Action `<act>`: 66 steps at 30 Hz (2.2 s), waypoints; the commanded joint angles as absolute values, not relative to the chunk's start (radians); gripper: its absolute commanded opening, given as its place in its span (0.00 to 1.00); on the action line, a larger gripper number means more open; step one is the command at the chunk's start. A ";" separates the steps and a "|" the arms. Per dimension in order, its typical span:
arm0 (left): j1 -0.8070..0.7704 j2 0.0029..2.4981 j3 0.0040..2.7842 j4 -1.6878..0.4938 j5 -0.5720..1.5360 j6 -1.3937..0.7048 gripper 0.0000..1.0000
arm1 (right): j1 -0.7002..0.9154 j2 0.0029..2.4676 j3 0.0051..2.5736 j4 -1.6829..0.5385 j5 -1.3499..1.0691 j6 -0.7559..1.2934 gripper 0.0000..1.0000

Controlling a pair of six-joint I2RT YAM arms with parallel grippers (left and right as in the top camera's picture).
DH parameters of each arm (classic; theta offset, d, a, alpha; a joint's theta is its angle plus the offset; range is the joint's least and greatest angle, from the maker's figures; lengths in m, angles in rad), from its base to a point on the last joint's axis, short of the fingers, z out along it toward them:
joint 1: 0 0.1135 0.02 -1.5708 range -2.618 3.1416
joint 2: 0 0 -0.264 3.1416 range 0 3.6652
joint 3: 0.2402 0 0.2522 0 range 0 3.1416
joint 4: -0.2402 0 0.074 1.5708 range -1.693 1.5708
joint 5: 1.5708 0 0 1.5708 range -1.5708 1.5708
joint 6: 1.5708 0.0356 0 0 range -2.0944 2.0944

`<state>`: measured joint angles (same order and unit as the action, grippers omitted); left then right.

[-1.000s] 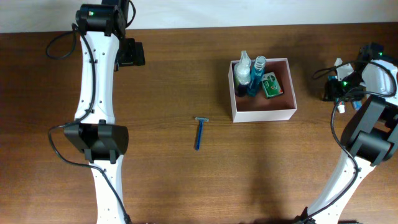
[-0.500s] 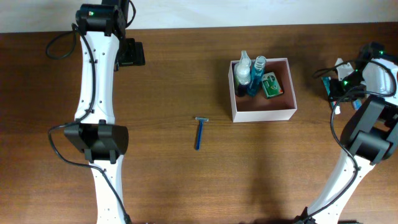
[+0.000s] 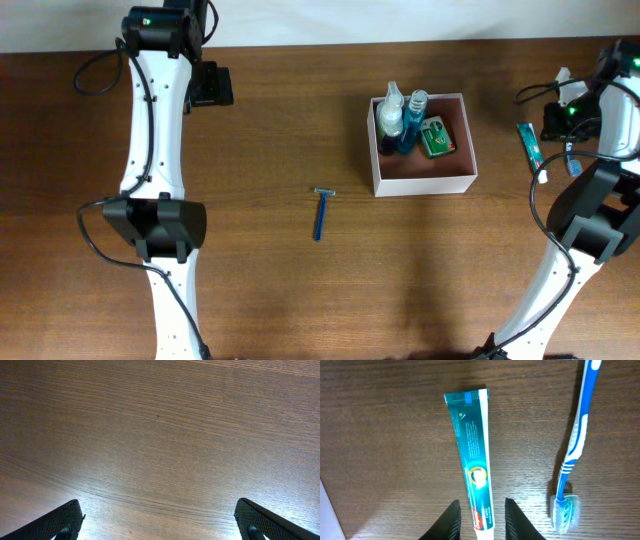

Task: Pack container
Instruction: 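Grasp the Colgate toothpaste tube with the right gripper, then carry the toothpaste into the box and release it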

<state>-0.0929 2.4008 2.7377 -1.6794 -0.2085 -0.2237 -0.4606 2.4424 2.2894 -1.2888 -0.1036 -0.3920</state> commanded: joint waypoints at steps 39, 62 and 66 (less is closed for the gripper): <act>-0.091 2.375 2.735 -1.677 -0.205 -0.208 0.99 | -0.456 2.509 2.147 -1.192 -0.093 -0.384 0.30; -0.091 2.375 2.735 -1.677 -0.205 -0.208 0.99 | -0.450 2.506 2.356 -1.387 -0.055 -0.338 0.14; -0.091 2.375 2.735 -1.676 -0.205 -0.208 0.99 | -0.416 2.506 2.588 -1.562 -0.318 -0.293 0.15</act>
